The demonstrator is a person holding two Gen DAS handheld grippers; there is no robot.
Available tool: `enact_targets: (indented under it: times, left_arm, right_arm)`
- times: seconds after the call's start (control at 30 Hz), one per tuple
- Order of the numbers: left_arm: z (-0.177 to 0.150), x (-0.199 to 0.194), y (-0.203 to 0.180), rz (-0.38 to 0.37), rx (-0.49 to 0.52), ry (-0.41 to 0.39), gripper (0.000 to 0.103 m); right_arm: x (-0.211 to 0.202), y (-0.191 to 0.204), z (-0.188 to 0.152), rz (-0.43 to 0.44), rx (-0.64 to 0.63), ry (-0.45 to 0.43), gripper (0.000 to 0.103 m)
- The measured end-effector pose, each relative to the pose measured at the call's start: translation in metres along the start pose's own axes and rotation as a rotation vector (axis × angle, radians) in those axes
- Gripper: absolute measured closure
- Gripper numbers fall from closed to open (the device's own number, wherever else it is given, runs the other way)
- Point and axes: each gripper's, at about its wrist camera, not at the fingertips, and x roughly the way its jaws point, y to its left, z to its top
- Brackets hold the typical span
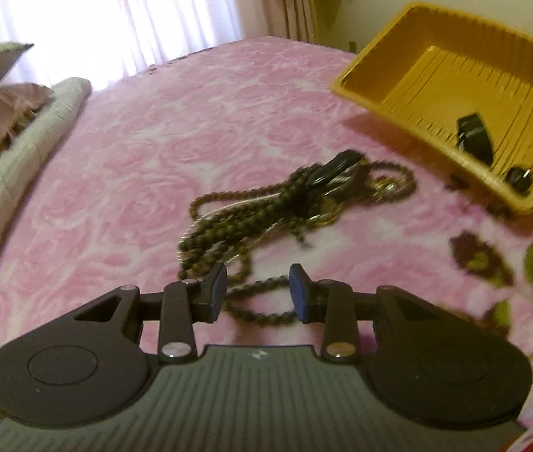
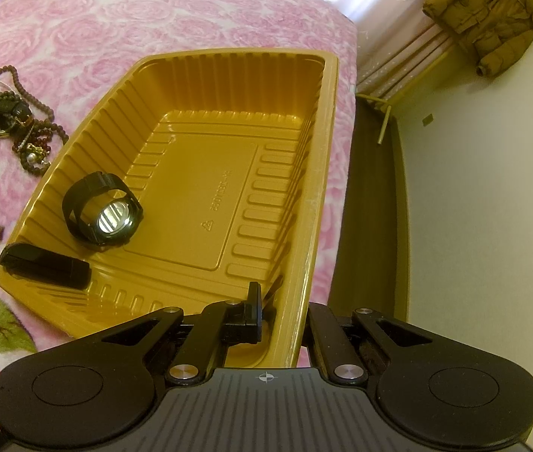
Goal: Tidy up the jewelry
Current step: 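Grasp the dark bead necklace with the left tool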
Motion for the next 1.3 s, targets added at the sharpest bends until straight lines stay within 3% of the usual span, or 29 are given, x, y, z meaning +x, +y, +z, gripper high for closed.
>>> enact_targets:
  times: [0.1, 0.3, 0.5, 0.53, 0.57, 0.8, 1.07, 1.3]
  left_arm:
    - [-0.007, 0.0, 0.005, 0.038, -0.002, 0.002, 0.07]
    - [-0.01, 0.008, 0.024, 0.031, -0.105, 0.038, 0.071]
    - [-0.005, 0.019, 0.031, 0.003, -0.157, 0.074, 0.079]
    - [-0.004, 0.019, 0.031, 0.002, -0.151, 0.085, 0.087]
    - [-0.003, 0.02, 0.031, -0.003, -0.142, 0.102, 0.097]
    - [0.011, -0.001, 0.036, -0.026, -0.048, 0.099, 0.097]
    - [0.069, -0.046, 0.049, 0.01, 0.199, -0.026, 0.097]
    - [0.119, -0.078, 0.064, 0.045, 0.27, -0.138, 0.097]
  right_arm:
    - [0.0, 0.0, 0.0, 0.0, 0.0, 0.0, 0.098]
    - [0.0, 0.001, 0.0, 0.0, 0.001, 0.001, 0.098]
    - [0.0, 0.0, -0.001, 0.0, 0.002, 0.001, 0.098]
    - [0.0, 0.0, -0.001, 0.0, 0.001, 0.001, 0.098]
    - [0.0, 0.001, 0.0, 0.0, 0.0, 0.001, 0.098]
    - [0.0, 0.0, -0.001, -0.001, -0.001, 0.001, 0.098]
    - [-0.001, 0.001, -0.001, -0.008, -0.009, -0.001, 0.098]
    - [-0.001, 0.001, -0.002, -0.009, -0.011, -0.001, 0.098]
